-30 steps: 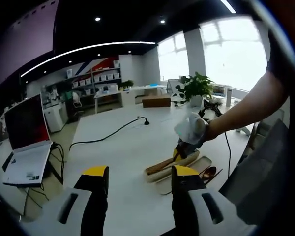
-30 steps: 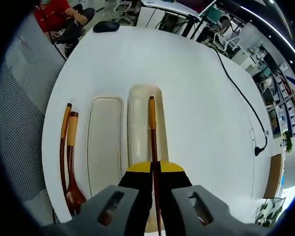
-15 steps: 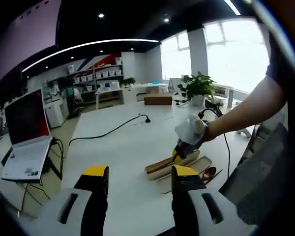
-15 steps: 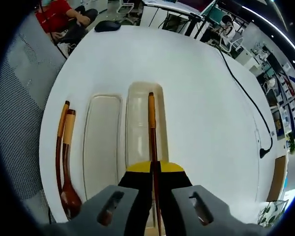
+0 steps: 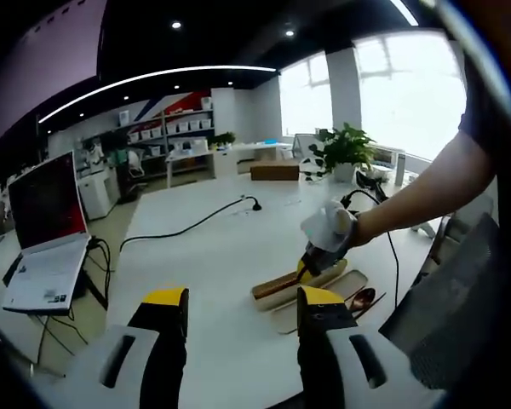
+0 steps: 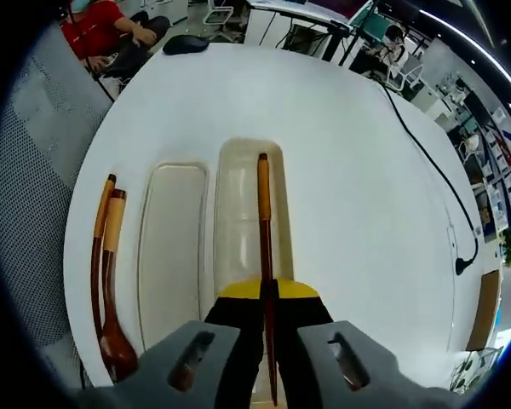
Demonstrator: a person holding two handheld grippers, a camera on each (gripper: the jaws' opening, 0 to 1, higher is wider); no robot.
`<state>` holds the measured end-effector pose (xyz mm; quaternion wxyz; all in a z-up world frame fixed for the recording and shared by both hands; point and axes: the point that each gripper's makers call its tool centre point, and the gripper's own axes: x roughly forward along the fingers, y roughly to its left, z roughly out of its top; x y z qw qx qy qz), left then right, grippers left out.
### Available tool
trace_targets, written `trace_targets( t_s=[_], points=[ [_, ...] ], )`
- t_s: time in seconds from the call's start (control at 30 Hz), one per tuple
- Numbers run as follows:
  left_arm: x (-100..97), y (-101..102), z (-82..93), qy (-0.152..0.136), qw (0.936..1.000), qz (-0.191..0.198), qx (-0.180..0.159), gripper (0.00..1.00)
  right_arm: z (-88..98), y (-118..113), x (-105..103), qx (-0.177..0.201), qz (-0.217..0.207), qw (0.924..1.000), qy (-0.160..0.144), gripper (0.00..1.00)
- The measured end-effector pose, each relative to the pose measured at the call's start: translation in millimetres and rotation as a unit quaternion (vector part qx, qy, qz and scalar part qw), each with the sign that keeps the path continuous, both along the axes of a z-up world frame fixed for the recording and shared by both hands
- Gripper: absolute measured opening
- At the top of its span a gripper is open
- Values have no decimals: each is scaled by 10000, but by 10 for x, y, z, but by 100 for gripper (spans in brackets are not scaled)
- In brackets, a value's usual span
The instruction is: Arrange the utensils inside the cutlery case until each visible utensil rests in its matching compartment.
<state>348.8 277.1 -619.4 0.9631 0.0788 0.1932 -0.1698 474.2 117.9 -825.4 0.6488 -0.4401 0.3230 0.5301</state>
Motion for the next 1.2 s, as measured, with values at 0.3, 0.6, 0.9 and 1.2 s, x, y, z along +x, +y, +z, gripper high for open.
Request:
trace_targets(
  t_s=[0.3,0.6,0.9,1.2],
  points=[
    [3,1,10,-21,10000,8,30,52,26,-12,-2,147,8,9999,-59,1],
    [-7,-28,43,-61,10000,-14,35,52,222,-30,-31,541,-299,9980,-131,11],
    [-10,-42,80,-137,9999,-26,49,52,508,-125,24,922,-691,9916,-594,39],
    [-12,-40,92,-238,9996,-89,88,52,750,-160,-136,1244,-1082,9855,-392,41]
  ],
)
